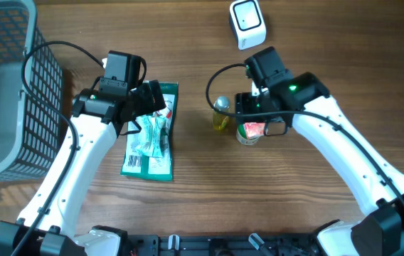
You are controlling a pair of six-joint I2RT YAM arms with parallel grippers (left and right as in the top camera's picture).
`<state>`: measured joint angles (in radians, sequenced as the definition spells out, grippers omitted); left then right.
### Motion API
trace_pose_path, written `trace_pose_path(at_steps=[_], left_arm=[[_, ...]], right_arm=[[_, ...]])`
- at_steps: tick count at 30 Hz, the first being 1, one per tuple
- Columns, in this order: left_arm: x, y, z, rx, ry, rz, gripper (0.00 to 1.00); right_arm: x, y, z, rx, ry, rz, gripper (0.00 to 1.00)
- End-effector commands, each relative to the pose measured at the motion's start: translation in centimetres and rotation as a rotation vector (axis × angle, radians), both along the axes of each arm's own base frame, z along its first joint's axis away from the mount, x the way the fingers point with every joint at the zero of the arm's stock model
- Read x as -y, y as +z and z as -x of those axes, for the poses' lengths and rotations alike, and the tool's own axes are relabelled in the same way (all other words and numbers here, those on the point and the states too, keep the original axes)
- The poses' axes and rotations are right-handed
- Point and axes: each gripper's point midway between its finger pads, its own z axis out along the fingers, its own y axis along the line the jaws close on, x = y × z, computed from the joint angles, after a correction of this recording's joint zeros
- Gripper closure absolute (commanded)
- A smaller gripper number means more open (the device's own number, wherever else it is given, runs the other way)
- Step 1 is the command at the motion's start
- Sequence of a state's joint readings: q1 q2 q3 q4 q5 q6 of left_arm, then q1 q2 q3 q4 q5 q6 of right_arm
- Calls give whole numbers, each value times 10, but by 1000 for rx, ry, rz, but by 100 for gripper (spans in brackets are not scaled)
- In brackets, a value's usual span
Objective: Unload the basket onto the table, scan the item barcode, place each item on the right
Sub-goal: 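Grasp the Kleenex pack off the jar top, right gripper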
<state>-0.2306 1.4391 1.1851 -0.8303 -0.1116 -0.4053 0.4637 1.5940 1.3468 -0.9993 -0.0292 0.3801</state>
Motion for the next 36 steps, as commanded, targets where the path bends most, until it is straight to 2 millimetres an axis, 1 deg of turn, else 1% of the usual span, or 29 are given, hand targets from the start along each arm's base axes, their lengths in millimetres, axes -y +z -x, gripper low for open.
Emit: trace_pose_path(at_steps=[1,2,3,5,7,9,10,16,21,24,25,26,27,28,29,30,35,36], left_arm=[[-3,7,-4,22,3,-11,0],[-3,7,-4,22,3,-11,0],[-3,7,-4,22,3,-11,0],[-3,7,-4,22,3,-11,0],[-3,7,-4,22,3,-11,0],[-3,7,-4,22,3,-11,0],[-3,7,-4,22,3,-11,0],[-3,7,-4,22,3,-11,0],[-3,7,-4,22,3,-11,0],[-3,7,-4,22,3,-11,0],[-3,7,-4,22,3,-11,0],[-3,7,-4,22,3,-11,0],[-3,7,-4,22,3,-11,0],[-3,7,-4,22,3,-11,0],[-3,7,-4,22,3,-11,0],[-3,7,-4,22,3,-11,0],[-3,7,-4,22,3,-11,0],[-3,7,-4,22,3,-11,0]], right_arm=[[20,-2,6,-45,21,26,30],[26,-5,8,-59,22,38,37],[32,-10,9,-72,12,44,38],[33,-20,9,-82,8,48,38],[34,-35,10,-96,7,53,41],[33,-45,9,-105,4,55,52],[33,-45,8,-103,5,55,56],[33,-45,8,-102,4,54,56],[29,-45,10,-113,4,29,55],[29,-45,10,-112,5,29,29],[29,-45,10,-112,4,29,1],[29,-45,10,-113,4,29,0],[29,-45,10,-113,5,29,4],[29,-45,10,-114,5,30,23],[29,-46,12,-119,4,32,37],[30,-46,12,-123,4,33,41],[29,-46,14,-132,7,29,42],[29,-46,14,-132,6,28,48]])
